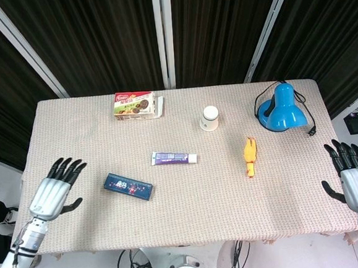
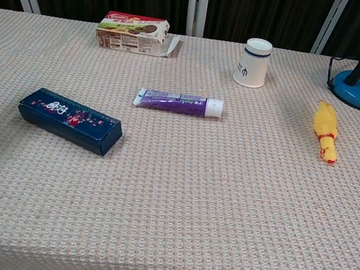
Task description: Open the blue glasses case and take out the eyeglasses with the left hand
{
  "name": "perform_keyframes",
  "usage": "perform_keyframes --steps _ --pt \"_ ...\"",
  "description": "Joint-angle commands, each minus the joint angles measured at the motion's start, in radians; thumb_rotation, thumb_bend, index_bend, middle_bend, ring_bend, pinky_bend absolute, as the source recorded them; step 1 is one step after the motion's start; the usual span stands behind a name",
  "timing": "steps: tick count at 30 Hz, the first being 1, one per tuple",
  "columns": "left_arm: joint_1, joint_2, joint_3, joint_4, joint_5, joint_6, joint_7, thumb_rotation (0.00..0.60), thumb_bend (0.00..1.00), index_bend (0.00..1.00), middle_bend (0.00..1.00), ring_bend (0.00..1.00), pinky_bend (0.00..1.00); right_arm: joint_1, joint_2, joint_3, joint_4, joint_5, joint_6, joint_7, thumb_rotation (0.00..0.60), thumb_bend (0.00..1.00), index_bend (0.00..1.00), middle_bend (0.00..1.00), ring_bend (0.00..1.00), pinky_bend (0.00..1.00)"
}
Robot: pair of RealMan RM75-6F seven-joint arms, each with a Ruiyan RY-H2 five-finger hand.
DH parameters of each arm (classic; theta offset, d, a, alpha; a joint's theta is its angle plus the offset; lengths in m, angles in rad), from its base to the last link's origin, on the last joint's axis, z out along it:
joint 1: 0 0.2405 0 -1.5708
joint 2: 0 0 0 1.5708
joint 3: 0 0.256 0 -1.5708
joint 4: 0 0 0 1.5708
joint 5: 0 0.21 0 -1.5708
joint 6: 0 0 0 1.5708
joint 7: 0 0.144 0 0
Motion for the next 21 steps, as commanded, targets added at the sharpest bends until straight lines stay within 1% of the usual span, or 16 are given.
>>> perform_keyframes --steps 1,6,8,11,14,19,21 --pt "-0.067 -0.054 -0.004 0.036 0.012 -0.081 -0.002 0.600 0.23 0.11 0.08 0.00 0.06 0.000 0.008 0.006 -0.008 0.003 0.005 0.003 0.600 0.22 0.00 0.00 0.00 0.00" --pt "-0.127 -0.122 0.015 0.087 0.018 -0.165 -0.003 0.600 0.23 0.11 0.09 0.00 0.06 0.002 0.014 0.012 -0.012 0.014 0.002 0.009 0.600 0.22 0.00 0.00 0.00 0.00" --pt "-0.142 -0.143 0.021 0.112 0.023 -0.180 0.000 0.600 0.23 0.11 0.10 0.00 0.06 0.002 0.013 0.012 -0.010 0.018 -0.002 0.013 0.600 0.22 0.00 0.00 0.00 0.00" --pt "-0.157 -0.176 0.027 0.147 0.036 -0.177 -0.004 0.600 0.23 0.12 0.13 0.02 0.06 0.003 0.009 0.010 -0.002 0.024 -0.011 0.016 0.600 0.22 0.00 0.00 0.00 0.00" --pt "-0.169 -0.205 0.033 0.176 0.057 -0.159 -0.034 0.600 0.23 0.14 0.17 0.05 0.08 0.005 0.007 0.008 0.002 0.028 -0.018 0.017 0.600 0.22 0.00 0.00 0.00 0.00" --pt "-0.195 -0.247 0.049 0.229 0.079 -0.160 -0.080 0.600 0.23 0.17 0.23 0.08 0.10 0.006 0.008 0.006 0.000 0.026 -0.021 0.013 0.600 0.22 0.00 0.00 0.00 0.00" --pt "-0.205 -0.265 0.052 0.253 0.086 -0.158 -0.100 0.600 0.23 0.18 0.24 0.09 0.11 0.006 0.009 0.006 -0.002 0.027 -0.020 0.012 0.600 0.22 0.00 0.00 0.00 0.00"
